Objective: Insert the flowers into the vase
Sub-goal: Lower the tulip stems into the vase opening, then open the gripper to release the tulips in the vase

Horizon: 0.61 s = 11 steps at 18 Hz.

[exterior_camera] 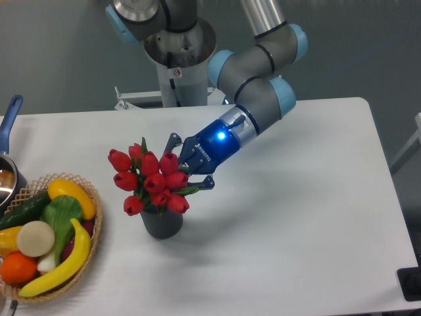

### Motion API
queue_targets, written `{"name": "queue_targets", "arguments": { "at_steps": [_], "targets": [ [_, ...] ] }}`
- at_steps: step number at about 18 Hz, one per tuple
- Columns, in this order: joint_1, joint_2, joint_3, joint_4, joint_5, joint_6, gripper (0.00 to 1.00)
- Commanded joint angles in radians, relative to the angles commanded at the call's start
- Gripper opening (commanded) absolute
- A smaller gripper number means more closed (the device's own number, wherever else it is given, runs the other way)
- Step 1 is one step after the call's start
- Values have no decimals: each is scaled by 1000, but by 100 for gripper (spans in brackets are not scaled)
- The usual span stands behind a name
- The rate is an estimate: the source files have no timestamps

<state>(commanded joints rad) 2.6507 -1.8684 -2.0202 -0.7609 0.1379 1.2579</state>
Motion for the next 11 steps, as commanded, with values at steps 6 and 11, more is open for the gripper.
{"name": "queue_targets", "arguments": {
  "at_steps": [6,11],
  "targets": [
    [6,3,-2,3,32,0,52],
    [9,6,0,3,32,2,98]
  ]
}}
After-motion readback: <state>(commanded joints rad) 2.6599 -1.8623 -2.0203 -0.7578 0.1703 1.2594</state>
